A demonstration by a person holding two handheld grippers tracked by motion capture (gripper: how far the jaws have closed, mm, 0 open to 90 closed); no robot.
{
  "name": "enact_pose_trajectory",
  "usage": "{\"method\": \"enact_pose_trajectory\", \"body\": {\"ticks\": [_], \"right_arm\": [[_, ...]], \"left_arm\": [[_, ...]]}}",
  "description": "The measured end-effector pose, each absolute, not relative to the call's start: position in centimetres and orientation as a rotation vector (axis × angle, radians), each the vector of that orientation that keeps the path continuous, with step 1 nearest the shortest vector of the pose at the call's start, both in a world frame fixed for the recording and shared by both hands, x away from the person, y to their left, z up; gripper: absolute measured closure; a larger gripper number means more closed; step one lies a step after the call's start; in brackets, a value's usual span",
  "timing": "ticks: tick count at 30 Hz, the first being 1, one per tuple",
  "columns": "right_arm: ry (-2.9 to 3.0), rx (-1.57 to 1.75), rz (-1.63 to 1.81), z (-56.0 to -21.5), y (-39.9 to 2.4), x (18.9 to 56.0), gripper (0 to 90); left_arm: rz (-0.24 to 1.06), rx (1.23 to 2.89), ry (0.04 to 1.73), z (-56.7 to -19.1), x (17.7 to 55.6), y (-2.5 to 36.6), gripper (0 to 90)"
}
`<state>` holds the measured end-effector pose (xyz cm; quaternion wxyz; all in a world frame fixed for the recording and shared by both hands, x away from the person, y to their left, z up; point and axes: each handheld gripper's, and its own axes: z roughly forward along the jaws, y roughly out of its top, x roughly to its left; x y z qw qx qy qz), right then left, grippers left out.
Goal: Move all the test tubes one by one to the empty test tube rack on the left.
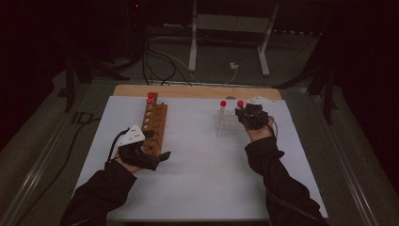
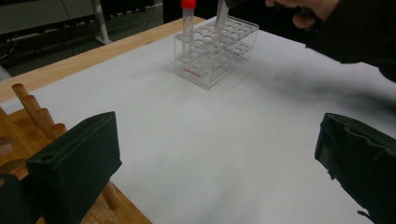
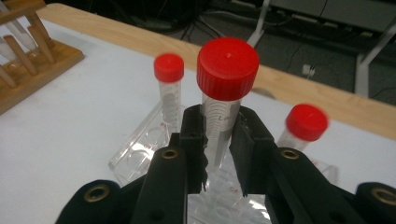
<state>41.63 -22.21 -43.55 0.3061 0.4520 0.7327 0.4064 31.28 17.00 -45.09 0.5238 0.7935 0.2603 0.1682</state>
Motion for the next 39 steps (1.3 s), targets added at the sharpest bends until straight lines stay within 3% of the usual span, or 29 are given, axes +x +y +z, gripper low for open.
{"method": "enact_pose_trajectory", "body": {"ticks": [18,39], "right_arm": [[1.976,1.065,1.145,-40.3,-21.8,37.9,74.9],[2.162,0.9,1.197,-42.5,-18.1,33.6,74.9]], "left_arm": [[0.365,1.889,0.616,-44.5,31.2,16.5,0.9],[0.344,1.922,0.526,-43.7,30.6,14.8,0.9]]}}
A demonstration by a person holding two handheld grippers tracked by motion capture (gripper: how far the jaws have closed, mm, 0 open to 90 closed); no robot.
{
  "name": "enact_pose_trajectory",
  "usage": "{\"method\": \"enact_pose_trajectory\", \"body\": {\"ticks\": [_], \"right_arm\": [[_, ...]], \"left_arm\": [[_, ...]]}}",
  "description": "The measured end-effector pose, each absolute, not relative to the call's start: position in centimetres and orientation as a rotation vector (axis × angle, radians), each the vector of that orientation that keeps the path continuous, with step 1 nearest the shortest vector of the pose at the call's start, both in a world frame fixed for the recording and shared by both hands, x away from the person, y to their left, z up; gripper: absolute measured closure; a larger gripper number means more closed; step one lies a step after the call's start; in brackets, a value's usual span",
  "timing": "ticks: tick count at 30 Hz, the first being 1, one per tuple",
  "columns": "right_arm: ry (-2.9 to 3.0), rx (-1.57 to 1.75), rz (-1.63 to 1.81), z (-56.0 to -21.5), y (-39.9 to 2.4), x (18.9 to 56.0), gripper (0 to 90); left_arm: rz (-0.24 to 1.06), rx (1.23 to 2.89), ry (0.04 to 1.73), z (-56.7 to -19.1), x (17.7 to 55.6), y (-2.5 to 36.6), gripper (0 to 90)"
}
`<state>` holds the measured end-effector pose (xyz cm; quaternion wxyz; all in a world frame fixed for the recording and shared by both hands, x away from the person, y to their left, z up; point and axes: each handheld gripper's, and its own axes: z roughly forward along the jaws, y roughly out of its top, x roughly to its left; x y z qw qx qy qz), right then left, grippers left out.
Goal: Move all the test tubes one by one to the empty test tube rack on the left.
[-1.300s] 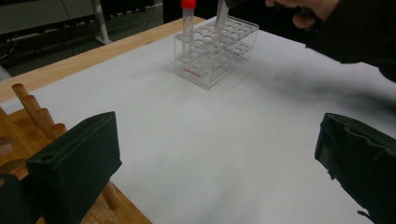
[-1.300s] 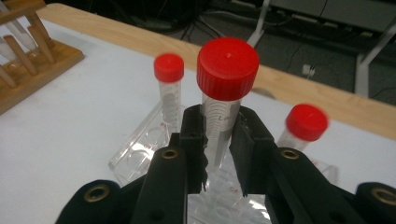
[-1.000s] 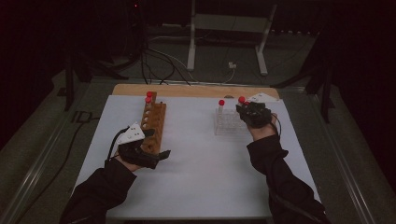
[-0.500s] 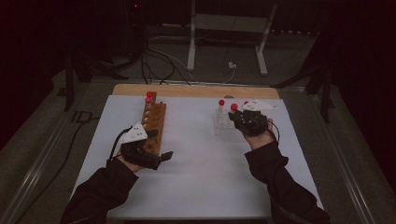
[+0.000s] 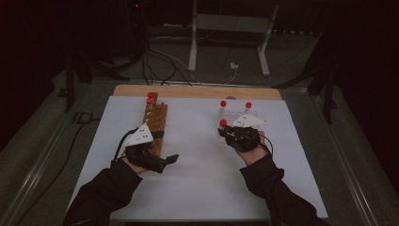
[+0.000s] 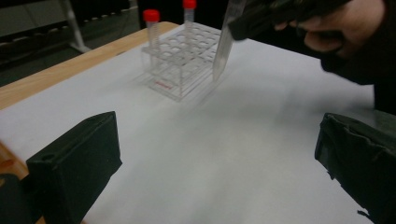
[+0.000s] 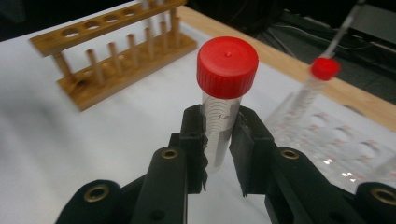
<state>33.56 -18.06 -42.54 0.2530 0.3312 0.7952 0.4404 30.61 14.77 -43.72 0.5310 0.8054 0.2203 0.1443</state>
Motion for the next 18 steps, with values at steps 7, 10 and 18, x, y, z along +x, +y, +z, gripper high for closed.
{"method": "enact_pose_trajectory", "body": {"ticks": [7,10,18], "right_arm": [[2.226,0.84,1.208,-43.6,-16.6,32.2,74.9],[2.247,0.821,1.219,-43.9,-16.2,31.6,74.9],[2.293,0.764,1.245,-44.2,-15.0,30.2,74.9]], "left_arm": [[0.329,1.927,0.497,-43.3,30.4,13.9,1.0],[0.317,1.928,0.486,-43.2,30.4,13.6,1.0],[0.291,1.926,0.452,-42.7,30.4,12.4,1.6]]}}
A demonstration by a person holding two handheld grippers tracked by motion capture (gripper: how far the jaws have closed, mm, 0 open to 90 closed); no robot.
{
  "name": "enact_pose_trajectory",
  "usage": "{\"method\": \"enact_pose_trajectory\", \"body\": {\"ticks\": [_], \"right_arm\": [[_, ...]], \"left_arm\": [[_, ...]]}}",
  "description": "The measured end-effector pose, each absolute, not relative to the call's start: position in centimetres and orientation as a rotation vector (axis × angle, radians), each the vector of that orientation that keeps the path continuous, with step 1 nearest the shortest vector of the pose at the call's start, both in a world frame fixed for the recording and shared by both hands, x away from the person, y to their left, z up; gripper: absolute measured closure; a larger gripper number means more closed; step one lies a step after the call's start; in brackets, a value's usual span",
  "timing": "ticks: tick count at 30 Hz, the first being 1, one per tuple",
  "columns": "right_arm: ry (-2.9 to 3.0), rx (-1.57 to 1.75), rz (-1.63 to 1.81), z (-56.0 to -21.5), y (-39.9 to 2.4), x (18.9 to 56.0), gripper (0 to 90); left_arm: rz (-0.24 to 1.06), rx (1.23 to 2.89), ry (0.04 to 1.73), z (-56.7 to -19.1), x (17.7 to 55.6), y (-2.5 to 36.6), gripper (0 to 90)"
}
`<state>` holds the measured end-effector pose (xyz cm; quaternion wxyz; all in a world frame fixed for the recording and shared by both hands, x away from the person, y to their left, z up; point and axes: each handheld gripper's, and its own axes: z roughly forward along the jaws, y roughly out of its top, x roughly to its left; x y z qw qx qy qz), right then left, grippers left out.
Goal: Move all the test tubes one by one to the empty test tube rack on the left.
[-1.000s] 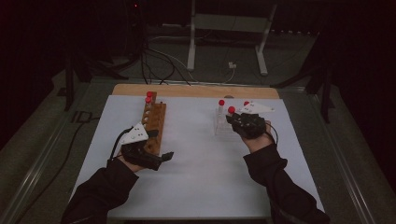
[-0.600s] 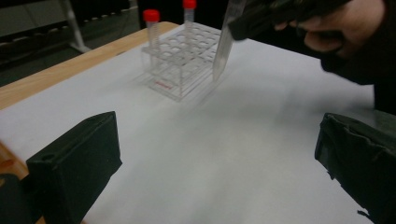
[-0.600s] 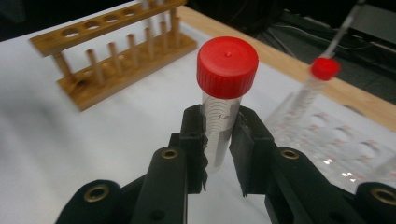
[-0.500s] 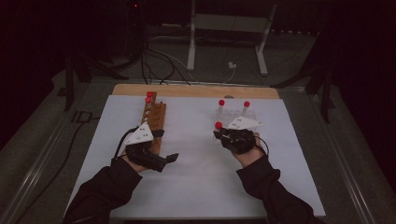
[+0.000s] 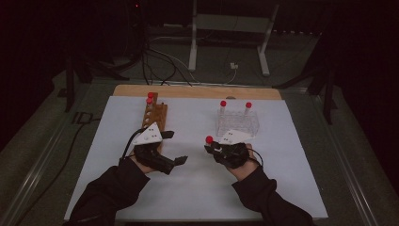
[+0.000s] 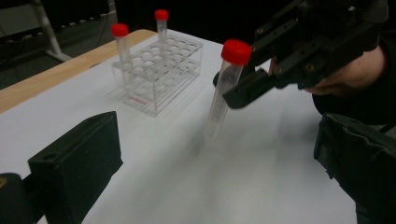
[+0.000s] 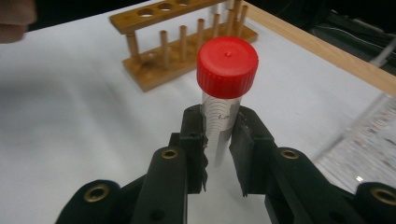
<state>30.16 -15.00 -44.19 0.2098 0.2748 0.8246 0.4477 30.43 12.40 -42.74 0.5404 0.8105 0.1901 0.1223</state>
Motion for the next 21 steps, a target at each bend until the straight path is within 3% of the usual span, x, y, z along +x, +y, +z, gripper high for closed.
{"method": "enact_pose_trajectory", "body": {"ticks": [8,21], "right_arm": [[2.327,0.723,1.263,-44.6,-14.1,29.2,74.9],[2.361,0.722,1.27,-45.0,-13.7,28.8,74.9]], "left_arm": [[0.256,1.933,0.395,-42.5,30.5,10.8,9.3],[0.242,1.934,0.347,-42.4,31.0,8.6,38.7]]}}
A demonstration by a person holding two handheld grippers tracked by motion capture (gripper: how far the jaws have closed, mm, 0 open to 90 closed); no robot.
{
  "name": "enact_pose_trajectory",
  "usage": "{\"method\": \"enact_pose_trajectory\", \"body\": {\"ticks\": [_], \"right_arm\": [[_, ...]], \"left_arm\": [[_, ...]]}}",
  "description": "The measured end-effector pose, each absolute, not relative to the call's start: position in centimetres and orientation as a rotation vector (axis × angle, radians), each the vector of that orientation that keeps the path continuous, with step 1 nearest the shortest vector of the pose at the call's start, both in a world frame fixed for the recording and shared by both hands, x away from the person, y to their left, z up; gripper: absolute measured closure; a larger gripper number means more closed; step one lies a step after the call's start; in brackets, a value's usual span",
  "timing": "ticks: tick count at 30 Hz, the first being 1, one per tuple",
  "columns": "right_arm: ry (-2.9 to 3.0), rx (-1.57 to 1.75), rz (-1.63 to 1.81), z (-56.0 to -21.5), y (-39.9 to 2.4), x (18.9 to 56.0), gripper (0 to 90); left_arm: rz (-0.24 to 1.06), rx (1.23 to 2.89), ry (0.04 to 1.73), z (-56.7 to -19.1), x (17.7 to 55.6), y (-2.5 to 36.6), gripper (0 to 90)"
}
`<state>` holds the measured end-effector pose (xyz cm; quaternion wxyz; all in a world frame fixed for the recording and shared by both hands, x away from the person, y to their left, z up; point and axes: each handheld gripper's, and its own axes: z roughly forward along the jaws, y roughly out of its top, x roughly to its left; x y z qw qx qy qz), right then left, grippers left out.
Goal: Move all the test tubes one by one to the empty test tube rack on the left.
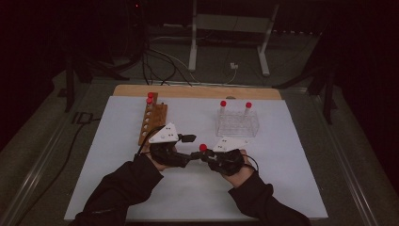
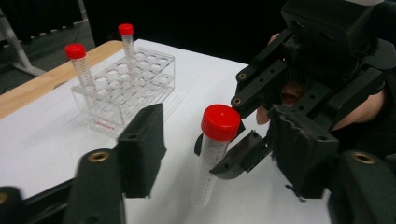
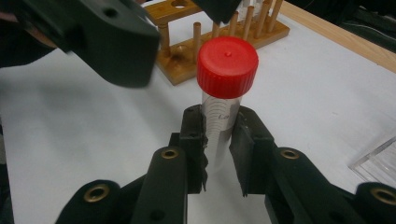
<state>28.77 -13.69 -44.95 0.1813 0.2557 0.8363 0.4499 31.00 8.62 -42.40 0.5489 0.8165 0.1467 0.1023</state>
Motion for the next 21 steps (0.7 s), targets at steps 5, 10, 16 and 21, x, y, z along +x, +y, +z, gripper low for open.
{"method": "enact_pose_trajectory", "body": {"ticks": [5,10,16,21], "right_arm": [[2.367,0.72,1.269,-44.9,-13.7,28.7,74.9],[2.37,0.716,1.273,-44.9,-13.6,28.7,74.8],[2.368,0.718,1.274,-44.9,-13.7,28.7,74.9],[2.369,0.729,1.272,-45.0,-13.7,28.8,74.9]], "left_arm": [[0.265,1.951,0.334,-42.6,31.1,7.7,46.1],[0.282,1.963,0.329,-42.8,31.2,7.1,54.5],[0.283,1.969,0.322,-42.9,31.3,6.9,65.9],[0.281,1.975,0.32,-42.9,31.4,6.9,70.8]]}}
